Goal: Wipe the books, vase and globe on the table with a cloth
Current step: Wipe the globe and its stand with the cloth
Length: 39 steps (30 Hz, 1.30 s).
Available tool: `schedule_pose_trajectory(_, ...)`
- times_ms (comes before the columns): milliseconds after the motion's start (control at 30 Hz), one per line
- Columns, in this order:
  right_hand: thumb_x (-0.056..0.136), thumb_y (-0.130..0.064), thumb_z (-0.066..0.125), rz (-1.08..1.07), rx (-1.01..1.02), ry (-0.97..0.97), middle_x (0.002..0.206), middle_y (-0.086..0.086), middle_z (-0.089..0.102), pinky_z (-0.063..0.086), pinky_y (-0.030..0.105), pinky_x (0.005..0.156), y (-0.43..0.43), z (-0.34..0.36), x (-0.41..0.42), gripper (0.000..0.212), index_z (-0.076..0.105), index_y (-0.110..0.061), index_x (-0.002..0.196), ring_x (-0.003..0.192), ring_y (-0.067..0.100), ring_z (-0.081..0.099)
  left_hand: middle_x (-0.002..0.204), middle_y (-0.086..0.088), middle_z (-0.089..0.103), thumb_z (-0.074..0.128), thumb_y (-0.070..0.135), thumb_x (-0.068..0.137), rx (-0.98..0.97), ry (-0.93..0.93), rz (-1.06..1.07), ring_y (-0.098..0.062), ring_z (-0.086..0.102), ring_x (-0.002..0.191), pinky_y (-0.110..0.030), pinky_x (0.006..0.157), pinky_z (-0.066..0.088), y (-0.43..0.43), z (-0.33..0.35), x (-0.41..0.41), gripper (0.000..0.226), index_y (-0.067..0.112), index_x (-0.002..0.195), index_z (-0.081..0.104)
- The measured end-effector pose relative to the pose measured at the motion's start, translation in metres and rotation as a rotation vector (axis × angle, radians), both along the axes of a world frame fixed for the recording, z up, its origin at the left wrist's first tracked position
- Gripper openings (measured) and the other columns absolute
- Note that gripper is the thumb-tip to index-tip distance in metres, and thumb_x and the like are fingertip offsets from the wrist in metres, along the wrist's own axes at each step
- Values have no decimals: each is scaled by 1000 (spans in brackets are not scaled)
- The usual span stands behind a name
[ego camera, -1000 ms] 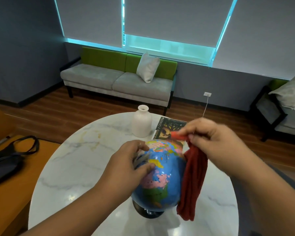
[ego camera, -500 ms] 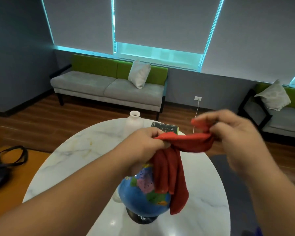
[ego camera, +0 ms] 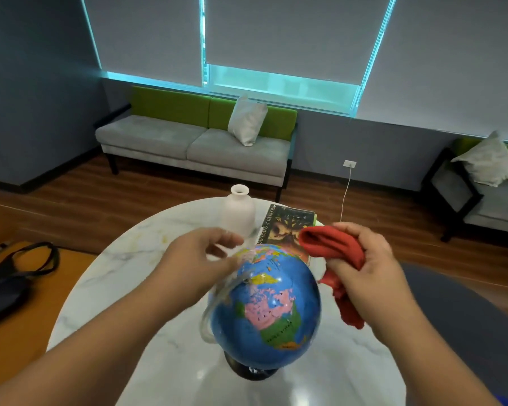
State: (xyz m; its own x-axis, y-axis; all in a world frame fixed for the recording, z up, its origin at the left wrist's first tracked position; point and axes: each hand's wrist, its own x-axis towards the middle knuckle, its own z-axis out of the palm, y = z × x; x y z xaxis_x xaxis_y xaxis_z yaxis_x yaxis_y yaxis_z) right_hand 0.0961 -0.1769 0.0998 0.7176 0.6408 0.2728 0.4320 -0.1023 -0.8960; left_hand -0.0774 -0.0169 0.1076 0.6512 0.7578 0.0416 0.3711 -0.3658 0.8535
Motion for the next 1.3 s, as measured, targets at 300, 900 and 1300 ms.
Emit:
schedule_pose_trajectory(300,87,-51,57,161,-398,-537,108,-19,40,38,18,85,24,-11,-23,41,50,-52,128,104,4,42,80,13,64,88,28,63,107,-27,37,1,61,77,-16,70,53,-20,-35,-7,28,37,70,63)
schedule_pose_trajectory(900,86,-41,60,380,-597,-600,94,-14,45,38,19,74,44,14,-14,36,57,-54,120,91,4,46,77,15,65,80,15,74,227,-159,30,0,58,80,-18,73,47,-33,-48,-1,22,31,86,69)
schedule_pose_trajectory(1300,90,-24,61,40,-337,-157,102,-9,60,52,20,69,43,-18,5,25,67,-45,102,69,8,58,111,30,63,75,29,80,196,-98,0,8,58,103,-16,89,47,-23,-53,-9,23,39,96,64)
